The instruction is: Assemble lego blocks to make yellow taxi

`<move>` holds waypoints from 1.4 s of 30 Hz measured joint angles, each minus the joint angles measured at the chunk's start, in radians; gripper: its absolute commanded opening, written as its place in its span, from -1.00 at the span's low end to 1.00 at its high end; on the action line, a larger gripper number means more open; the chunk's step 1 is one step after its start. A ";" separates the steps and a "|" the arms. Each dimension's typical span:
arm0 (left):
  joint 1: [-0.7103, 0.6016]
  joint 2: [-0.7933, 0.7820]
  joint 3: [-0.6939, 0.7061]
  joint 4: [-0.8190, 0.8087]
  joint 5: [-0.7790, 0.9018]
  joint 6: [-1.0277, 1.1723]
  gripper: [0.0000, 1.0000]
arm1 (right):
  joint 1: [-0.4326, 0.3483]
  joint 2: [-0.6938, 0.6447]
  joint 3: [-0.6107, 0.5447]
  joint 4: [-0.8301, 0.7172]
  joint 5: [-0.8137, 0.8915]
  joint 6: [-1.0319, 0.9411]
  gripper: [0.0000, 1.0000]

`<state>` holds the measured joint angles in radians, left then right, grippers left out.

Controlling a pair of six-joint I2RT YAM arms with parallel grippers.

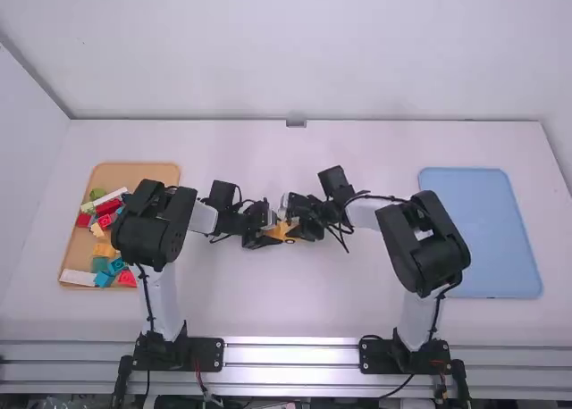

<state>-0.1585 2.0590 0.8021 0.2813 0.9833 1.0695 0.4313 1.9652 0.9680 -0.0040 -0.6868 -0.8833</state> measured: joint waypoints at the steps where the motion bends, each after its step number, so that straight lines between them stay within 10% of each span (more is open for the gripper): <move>1: 0.000 0.000 0.000 0.000 0.000 0.000 -0.23 | -0.002 0.000 0.000 0.004 -0.001 0.002 0.17; 10: 0.000 0.000 0.000 0.001 0.000 -0.001 -0.22 | -0.070 -0.008 0.000 -0.048 -0.167 -0.061 0.16; 14: 0.000 0.000 0.000 0.001 0.000 0.000 -0.23 | -0.098 -0.027 0.000 -0.038 -0.260 -0.106 -1.00; 42: -0.005 0.000 0.000 0.002 0.003 0.000 -0.26 | 0.021 -0.007 0.080 -0.188 0.020 -0.052 -1.00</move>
<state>-0.1635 2.0590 0.8021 0.2829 0.9863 1.0691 0.4519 1.9579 1.0481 -0.1925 -0.6666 -0.9352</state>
